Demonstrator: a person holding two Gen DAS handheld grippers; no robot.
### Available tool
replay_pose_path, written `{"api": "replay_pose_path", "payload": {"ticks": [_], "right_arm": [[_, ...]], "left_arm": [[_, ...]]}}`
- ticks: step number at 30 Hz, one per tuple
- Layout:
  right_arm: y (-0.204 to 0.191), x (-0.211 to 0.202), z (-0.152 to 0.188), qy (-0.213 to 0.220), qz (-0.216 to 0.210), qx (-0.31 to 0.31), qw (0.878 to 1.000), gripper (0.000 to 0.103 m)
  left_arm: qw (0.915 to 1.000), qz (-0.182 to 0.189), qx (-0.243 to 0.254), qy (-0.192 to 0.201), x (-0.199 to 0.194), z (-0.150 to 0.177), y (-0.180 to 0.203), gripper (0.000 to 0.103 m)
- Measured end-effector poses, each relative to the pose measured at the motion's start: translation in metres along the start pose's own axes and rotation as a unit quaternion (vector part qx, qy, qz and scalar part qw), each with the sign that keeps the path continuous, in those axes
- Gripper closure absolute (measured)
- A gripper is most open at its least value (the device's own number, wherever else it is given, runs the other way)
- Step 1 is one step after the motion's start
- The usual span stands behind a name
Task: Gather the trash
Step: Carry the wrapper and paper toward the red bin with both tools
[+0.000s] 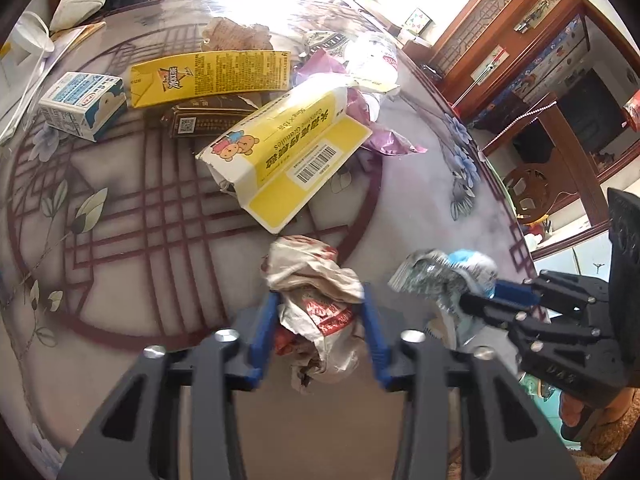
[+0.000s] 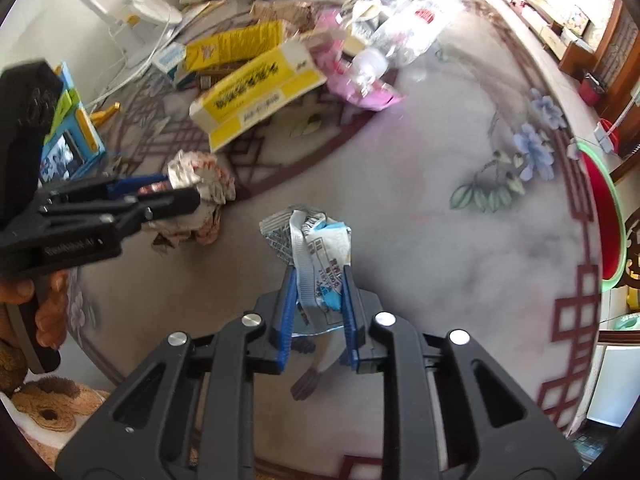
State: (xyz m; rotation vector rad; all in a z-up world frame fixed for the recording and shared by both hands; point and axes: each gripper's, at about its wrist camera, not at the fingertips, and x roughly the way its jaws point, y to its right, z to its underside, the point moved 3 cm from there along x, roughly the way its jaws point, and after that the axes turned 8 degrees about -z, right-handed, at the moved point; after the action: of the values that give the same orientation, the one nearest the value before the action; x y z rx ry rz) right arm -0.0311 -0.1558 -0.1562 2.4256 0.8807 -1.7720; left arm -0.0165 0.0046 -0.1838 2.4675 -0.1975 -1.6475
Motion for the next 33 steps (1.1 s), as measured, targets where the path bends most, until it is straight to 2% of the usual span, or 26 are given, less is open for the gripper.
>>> {"api": "replay_pose_path", "payload": {"ticks": [4, 10, 16, 33], "right_arm": [[0.012, -0.018, -0.007, 0.042, 0.007, 0.027, 0.999, 0.082], [0.034, -0.038, -0.015, 0.085, 0.008, 0.06, 0.995, 0.082], [0.042, -0.044, -0.017, 0.096, 0.009, 0.072, 0.993, 0.082], [0.071, -0.06, -0.014, 0.11, 0.003, 0.095, 0.989, 0.081]], "left_arm": [[0.9999, -0.004, 0.004, 0.015, -0.006, -0.004, 0.005, 0.076], [0.9994, 0.019, 0.015, 0.026, -0.016, -0.012, 0.019, 0.076], [0.9987, 0.029, 0.021, 0.037, -0.021, -0.019, 0.031, 0.076], [0.998, 0.039, 0.041, 0.03, -0.009, -0.035, 0.064, 0.076]]}}
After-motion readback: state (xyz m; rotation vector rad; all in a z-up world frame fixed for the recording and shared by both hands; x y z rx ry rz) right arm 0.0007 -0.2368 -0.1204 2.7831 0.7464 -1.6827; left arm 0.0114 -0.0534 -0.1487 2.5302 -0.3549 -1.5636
